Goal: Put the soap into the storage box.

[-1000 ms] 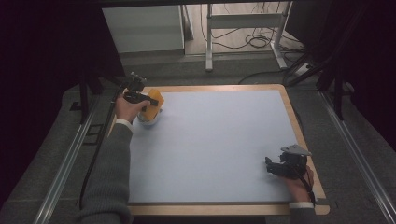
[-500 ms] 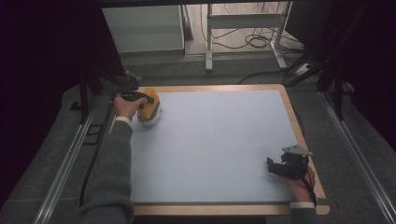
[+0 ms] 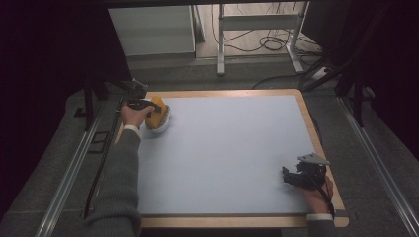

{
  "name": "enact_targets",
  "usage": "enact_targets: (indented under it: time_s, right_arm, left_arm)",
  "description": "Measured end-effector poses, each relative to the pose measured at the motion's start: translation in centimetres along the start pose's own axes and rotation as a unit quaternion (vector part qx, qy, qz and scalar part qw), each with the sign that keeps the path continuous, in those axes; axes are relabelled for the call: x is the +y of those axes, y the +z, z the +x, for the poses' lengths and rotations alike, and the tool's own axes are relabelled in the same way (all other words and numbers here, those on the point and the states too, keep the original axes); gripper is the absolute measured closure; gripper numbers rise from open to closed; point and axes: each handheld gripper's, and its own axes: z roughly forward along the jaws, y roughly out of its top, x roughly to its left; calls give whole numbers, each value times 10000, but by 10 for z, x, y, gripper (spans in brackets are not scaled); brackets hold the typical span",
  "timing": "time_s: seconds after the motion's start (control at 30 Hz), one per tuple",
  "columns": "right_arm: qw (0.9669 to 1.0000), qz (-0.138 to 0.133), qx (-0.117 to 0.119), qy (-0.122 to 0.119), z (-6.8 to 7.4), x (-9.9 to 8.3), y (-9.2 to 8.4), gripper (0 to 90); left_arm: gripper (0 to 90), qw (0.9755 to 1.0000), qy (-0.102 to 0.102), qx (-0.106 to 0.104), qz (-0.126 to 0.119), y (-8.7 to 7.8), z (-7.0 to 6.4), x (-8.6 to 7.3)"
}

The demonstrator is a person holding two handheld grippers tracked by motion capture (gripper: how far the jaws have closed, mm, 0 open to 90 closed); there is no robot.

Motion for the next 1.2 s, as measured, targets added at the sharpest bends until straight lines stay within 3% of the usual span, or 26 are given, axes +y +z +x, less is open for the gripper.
enact_targets:
  time_s: [0.1,0.27,0.5,0.67,0.8,0.87,1.2]
  right_arm:
    - [10000,3,21,-29,1,0,0,92]
    - [10000,0,23,-63,3,0,0,92]
    - [9999,-17,52,-118,3,0,0,92]
    - [9999,-15,58,-131,5,1,0,92]
    - [9995,-162,256,-19,4,6,-5,92]
    - [9995,-215,244,-6,4,7,-7,92]
    - [9996,-225,174,-25,2,7,-9,92]
  left_arm:
    - [539,9999,-56,0,-121,-3,0,1]
    - [364,9998,2,171,-67,-5,2,1]
    - [246,9995,15,306,-112,-12,10,-7]
    - [219,9991,139,175,-365,-28,10,-13]
    - [206,9983,306,26,-497,-39,2,-21]
    - [203,9975,422,76,-559,-45,-2,-25]
    - [200,9926,937,-129,-763,-67,-23,-55]
